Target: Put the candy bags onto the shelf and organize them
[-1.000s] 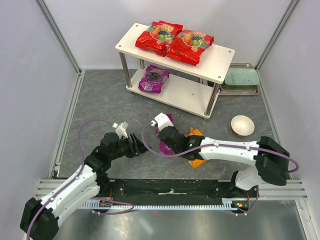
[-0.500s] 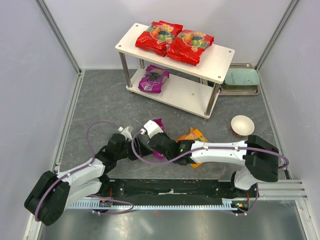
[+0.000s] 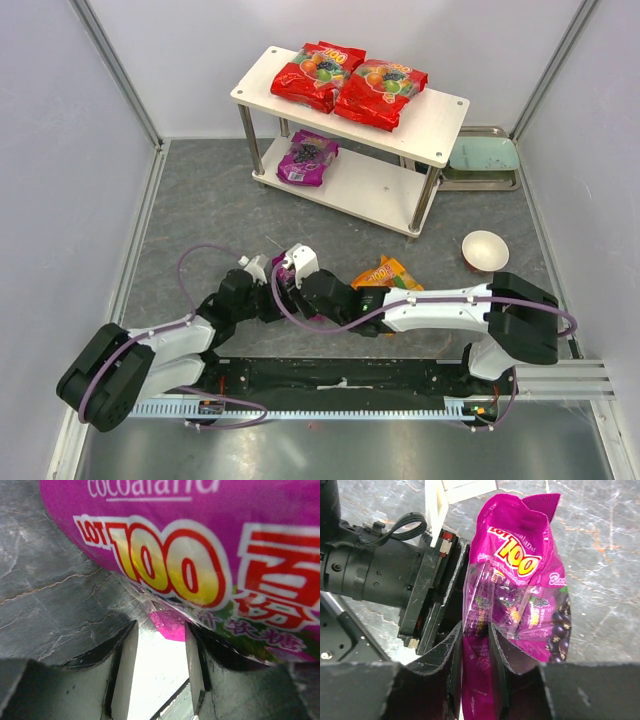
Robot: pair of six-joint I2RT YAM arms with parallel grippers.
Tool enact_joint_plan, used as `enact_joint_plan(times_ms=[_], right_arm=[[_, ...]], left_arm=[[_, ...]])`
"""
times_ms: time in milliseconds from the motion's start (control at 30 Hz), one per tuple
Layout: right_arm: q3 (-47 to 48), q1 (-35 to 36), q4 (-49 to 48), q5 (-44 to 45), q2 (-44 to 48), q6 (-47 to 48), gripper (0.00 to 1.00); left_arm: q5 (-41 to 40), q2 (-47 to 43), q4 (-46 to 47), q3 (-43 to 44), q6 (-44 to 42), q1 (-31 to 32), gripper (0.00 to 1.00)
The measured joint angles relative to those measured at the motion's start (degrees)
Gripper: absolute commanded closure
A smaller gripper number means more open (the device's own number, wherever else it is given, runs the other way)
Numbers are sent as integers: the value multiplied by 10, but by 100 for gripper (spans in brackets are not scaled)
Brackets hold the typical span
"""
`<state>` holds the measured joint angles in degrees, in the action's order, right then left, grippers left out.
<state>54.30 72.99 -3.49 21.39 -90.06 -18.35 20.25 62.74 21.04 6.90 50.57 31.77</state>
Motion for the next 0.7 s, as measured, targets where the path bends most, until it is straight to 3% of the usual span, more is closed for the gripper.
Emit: enact_joint_plan(times_ms=[233,567,700], right_arm=[[-61,0,-97,-61,26,-83,63],[-150,-1,-283,-252,41,-224,60],[-151,8,-312,-308,70,-241,56]], left_arm=[[2,-36,24,-35,16,2,51],[-7,-177,-66,-45,49,3,51],[-7,-274,-116,-45,63,2,51]])
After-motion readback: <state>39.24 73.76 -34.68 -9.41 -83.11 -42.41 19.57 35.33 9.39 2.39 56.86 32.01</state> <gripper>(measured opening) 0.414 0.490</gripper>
